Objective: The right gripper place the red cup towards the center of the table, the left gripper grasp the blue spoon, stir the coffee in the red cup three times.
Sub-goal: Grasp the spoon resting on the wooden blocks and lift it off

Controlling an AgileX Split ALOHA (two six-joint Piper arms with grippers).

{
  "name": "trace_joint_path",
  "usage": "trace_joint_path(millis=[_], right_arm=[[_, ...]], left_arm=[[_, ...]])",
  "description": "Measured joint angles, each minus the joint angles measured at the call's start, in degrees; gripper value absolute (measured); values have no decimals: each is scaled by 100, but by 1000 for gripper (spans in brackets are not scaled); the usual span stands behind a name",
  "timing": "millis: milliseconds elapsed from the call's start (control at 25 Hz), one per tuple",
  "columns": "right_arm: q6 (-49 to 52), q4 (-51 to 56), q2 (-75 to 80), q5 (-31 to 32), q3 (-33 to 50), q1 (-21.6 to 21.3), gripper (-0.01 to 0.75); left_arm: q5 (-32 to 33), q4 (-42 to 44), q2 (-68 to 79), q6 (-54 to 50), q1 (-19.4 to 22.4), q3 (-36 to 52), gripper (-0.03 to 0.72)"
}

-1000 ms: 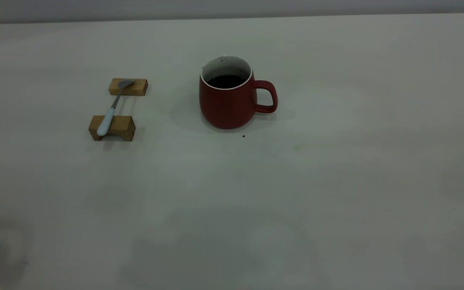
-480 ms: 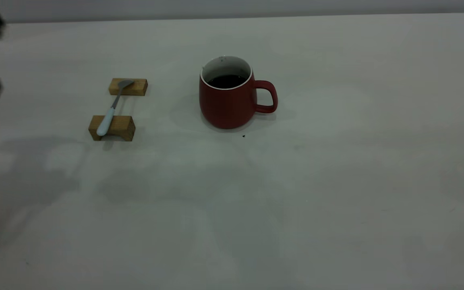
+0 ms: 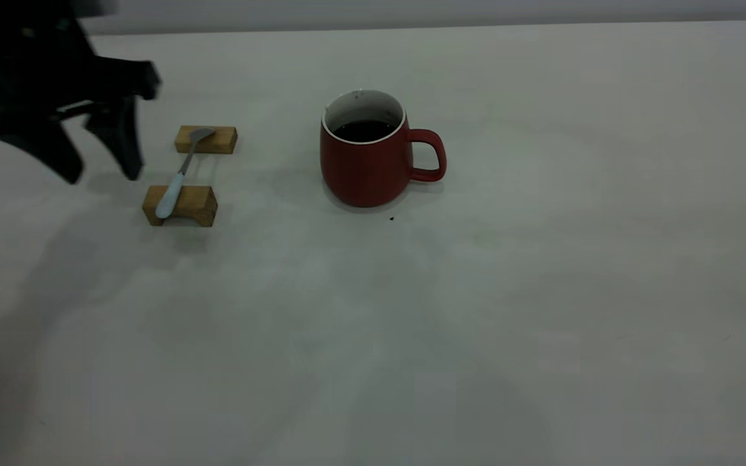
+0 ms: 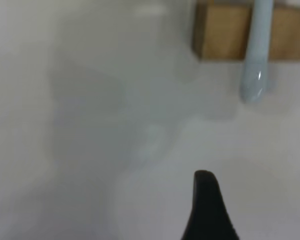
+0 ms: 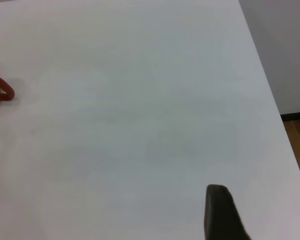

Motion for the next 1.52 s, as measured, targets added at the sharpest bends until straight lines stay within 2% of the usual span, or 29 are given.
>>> trace_joint_path(millis=[400,680,1120,1520], right_arm=[[0,0,0,0,0,0,439],[-5,0,0,0,0,0,439],[2,0,0,0,0,0,439],[-3,0,0,0,0,0,439]], left_arm=[[660,-5,913,-125,-24,-1177,572],[1082,74,1013,-182,-29,-1319,572],[837,101,1402,-287,-222,-1325,572],[848,253,1490,-388,-230,-1351,572]])
